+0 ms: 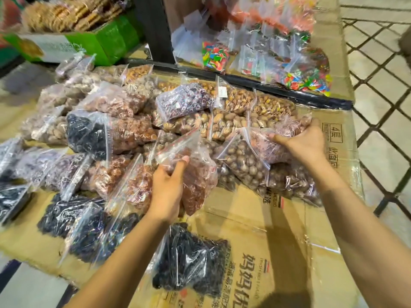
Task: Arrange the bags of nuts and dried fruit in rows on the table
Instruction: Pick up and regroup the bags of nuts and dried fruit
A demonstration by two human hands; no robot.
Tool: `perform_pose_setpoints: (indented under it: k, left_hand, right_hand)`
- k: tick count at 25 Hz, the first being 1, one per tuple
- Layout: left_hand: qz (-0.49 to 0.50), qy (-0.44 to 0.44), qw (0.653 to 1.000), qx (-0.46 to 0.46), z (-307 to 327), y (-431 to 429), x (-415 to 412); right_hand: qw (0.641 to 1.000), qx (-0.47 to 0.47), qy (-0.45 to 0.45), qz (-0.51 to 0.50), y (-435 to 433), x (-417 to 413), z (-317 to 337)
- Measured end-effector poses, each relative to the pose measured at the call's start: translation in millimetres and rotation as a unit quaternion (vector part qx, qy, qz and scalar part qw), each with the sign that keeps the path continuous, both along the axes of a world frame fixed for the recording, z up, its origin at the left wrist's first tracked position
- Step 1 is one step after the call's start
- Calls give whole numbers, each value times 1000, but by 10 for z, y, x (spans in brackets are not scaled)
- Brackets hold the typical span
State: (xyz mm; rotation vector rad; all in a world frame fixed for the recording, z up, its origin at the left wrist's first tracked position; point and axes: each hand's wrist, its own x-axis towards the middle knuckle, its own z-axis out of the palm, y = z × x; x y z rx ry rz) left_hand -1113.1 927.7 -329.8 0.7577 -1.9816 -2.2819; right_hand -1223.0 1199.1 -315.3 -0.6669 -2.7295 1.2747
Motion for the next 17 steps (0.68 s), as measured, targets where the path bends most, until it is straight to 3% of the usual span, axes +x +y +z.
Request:
perform_pose_setpoints:
  k: [3, 5, 7, 9, 11, 13, 15, 17]
  left_hand:
    - [-26, -26, 989, 145, 51, -128, 180]
    - [-48, -30, 989, 138, 64, -190, 311]
    - [-79, -42, 995, -42, 53, -230, 404]
    - [-102, -71, 968, -217, 90, -301, 433]
    - [-129, -103, 929, -332, 145, -409, 420]
    - [-134, -101, 904, -393, 212, -501, 363]
    - [-137, -88, 919, -358, 220, -527, 327]
    - [-115, -108, 966, -207, 194, -563, 339]
  right_hand:
    - [996, -63, 26, -50, 15, 261, 20]
    - [985, -164, 10, -55, 33, 397, 15]
    - [966, -251, -45, -32, -14, 505, -44]
    - [957, -279, -81, -20, -51, 533, -263]
    - [954, -283, -92, -25, -147, 577, -482]
    - [955, -284, -83, -17, -312, 720, -568]
    - [941, -326, -92, -6, -458, 862, -537]
    - [900, -416, -127, 20, -556, 969, -484]
